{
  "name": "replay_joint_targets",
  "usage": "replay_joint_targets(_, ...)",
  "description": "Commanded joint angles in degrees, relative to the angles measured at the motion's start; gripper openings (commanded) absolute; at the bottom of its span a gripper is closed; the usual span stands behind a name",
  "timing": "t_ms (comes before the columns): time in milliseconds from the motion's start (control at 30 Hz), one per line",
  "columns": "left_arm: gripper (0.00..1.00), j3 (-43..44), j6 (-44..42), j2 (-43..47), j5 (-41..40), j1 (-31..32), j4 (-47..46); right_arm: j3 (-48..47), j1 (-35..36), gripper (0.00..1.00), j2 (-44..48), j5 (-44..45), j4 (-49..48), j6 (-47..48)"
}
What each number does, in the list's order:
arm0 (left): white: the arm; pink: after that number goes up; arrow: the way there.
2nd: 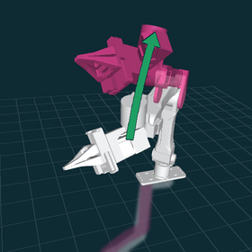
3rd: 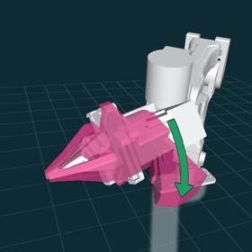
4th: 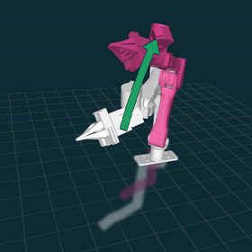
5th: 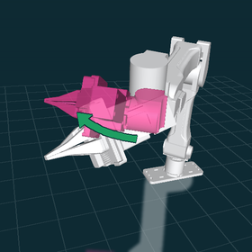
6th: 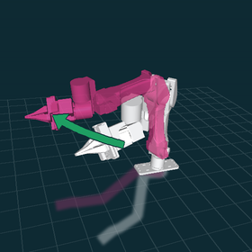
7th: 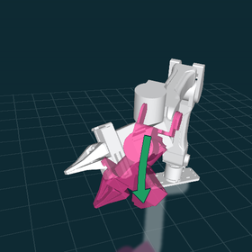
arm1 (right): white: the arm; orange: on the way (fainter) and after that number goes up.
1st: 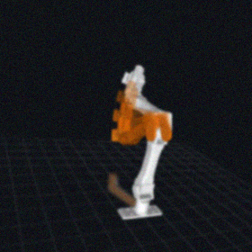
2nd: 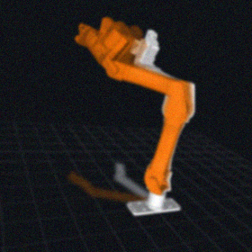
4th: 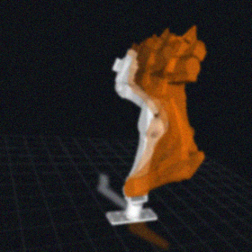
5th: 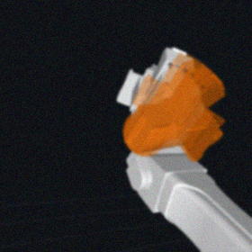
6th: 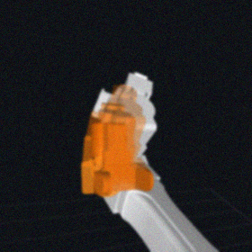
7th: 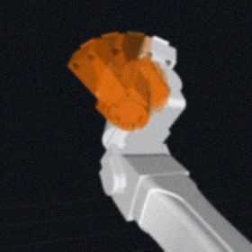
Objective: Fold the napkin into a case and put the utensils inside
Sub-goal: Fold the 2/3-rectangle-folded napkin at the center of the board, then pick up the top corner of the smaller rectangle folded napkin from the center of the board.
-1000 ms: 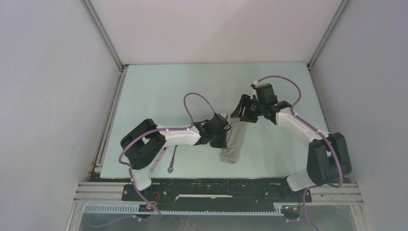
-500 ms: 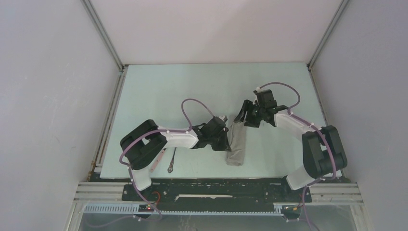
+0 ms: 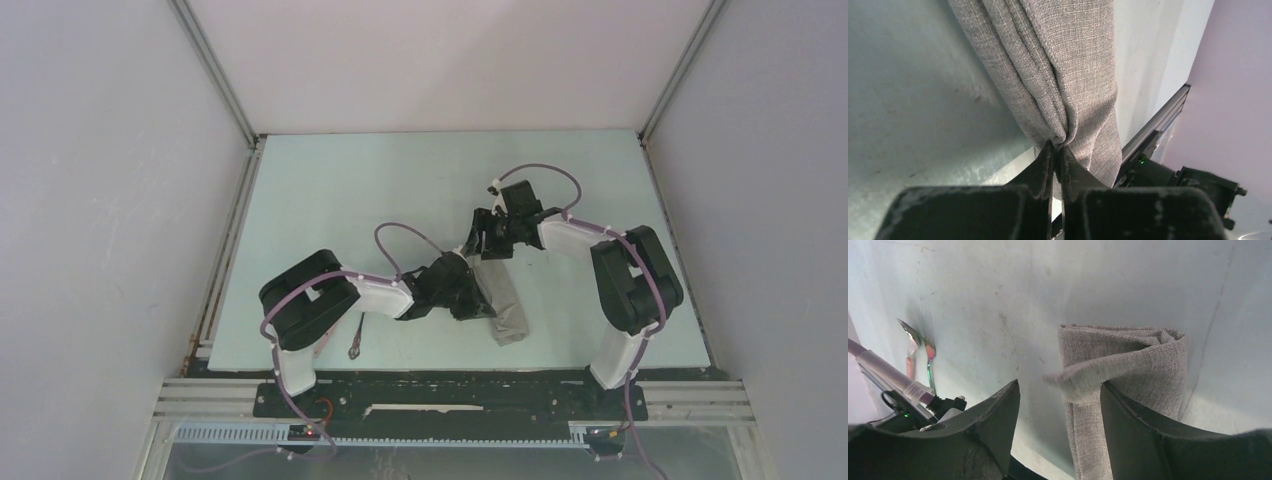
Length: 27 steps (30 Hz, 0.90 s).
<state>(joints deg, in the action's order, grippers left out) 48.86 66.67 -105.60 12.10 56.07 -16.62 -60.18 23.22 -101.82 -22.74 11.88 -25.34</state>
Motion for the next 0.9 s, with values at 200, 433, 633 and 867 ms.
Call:
replay_joint_targets(200,0.46,-6.4,-1.52,10.46,-3.73,-1.01,0.42,-6.95,1.45,0.68,1.88,0.62,6.61,10.87)
replay_joint_targets(433,0.63,-15.56,-8.97,29.57,-9.18,-5.53,10.46,-5.96,1.69,0.68,4.27,4.08,8.63,17.86)
replay_joint_targets(633,0.67,-18.41,-12.18,40.58,-14.5,-8.2,18.91,-5.83,3.09,0.66,3.14,5.81,5.24,20.67)
replay_joint_targets(867,0.67,-20.46,-12.36,43.02,-14.74,-9.48,19.8,-6.33,4.85,0.64,0.97,10.09,4.15,21.67)
